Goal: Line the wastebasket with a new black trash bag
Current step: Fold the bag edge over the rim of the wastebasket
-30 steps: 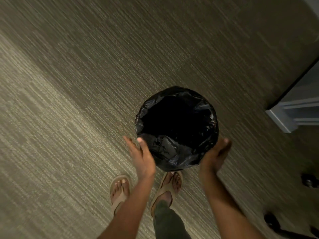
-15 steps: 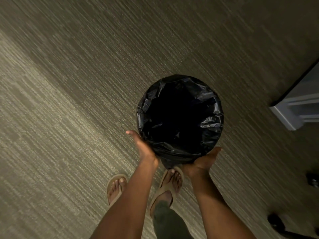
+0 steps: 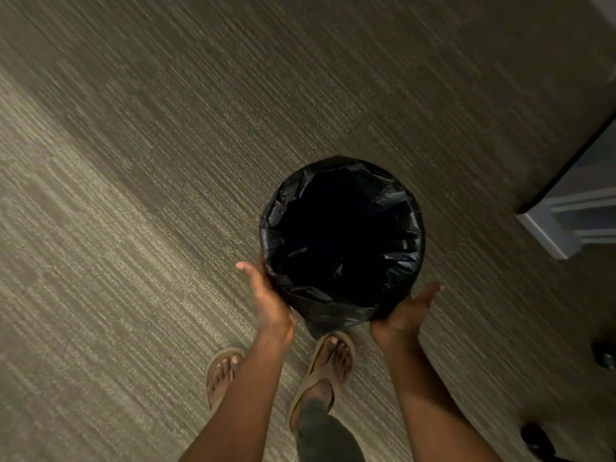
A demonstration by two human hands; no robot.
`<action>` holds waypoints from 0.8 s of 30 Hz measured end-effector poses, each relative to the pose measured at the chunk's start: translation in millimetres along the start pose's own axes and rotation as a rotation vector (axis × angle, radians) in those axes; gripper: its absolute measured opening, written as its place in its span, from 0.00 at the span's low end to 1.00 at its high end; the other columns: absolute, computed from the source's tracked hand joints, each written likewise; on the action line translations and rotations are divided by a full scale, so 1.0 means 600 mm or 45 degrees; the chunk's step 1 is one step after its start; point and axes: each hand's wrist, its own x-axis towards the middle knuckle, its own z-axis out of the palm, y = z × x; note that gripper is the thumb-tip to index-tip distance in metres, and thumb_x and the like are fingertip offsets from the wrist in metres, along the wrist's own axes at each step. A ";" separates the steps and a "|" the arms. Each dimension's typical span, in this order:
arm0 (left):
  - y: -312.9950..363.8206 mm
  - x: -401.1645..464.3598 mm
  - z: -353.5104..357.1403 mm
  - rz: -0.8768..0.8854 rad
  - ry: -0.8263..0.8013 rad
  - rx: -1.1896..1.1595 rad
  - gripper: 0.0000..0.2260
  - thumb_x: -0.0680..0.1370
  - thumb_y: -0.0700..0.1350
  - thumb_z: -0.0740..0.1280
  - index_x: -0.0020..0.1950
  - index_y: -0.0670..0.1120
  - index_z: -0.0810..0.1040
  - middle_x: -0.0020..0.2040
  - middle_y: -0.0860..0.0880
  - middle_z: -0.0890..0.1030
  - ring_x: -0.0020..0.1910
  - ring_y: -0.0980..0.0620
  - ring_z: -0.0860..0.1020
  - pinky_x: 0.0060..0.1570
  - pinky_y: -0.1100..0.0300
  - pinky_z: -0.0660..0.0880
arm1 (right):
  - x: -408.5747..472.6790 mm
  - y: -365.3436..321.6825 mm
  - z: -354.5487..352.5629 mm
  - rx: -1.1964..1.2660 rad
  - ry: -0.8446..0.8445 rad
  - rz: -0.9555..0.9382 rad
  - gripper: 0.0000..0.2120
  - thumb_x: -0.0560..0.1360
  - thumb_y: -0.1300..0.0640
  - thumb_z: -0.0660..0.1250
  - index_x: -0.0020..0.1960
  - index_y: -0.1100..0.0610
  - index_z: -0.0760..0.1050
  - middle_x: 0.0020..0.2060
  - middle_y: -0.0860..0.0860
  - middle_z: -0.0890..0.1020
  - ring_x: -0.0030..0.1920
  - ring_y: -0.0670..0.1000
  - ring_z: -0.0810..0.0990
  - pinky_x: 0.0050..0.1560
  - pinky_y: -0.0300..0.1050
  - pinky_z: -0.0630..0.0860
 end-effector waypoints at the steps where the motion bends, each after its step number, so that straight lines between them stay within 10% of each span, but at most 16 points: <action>1: -0.001 0.001 0.005 -0.023 0.005 0.017 0.45 0.74 0.78 0.44 0.80 0.51 0.69 0.77 0.47 0.75 0.76 0.46 0.72 0.79 0.45 0.65 | 0.000 0.002 0.003 -0.012 0.000 0.029 0.45 0.72 0.20 0.44 0.77 0.47 0.69 0.66 0.53 0.79 0.65 0.59 0.77 0.71 0.60 0.68; 11: 0.042 0.007 -0.041 0.132 0.433 0.475 0.39 0.80 0.72 0.55 0.83 0.48 0.63 0.82 0.47 0.67 0.81 0.47 0.66 0.78 0.50 0.62 | -0.006 -0.061 -0.043 -0.428 0.453 -0.185 0.46 0.70 0.19 0.45 0.76 0.46 0.68 0.77 0.54 0.69 0.78 0.55 0.65 0.77 0.60 0.58; 17: 0.036 -0.008 0.003 -0.037 -0.013 0.372 0.45 0.72 0.80 0.54 0.81 0.55 0.66 0.79 0.52 0.72 0.78 0.50 0.70 0.80 0.47 0.63 | -0.006 -0.049 0.010 -0.358 -0.034 -0.071 0.43 0.74 0.26 0.46 0.79 0.51 0.66 0.71 0.53 0.77 0.69 0.57 0.78 0.69 0.58 0.72; 24: 0.068 -0.017 -0.002 0.099 0.466 0.730 0.30 0.83 0.63 0.62 0.81 0.48 0.67 0.77 0.48 0.73 0.75 0.48 0.72 0.73 0.54 0.67 | -0.007 -0.078 0.007 -0.817 0.511 -0.370 0.36 0.77 0.34 0.56 0.76 0.57 0.68 0.70 0.56 0.76 0.69 0.57 0.75 0.70 0.59 0.71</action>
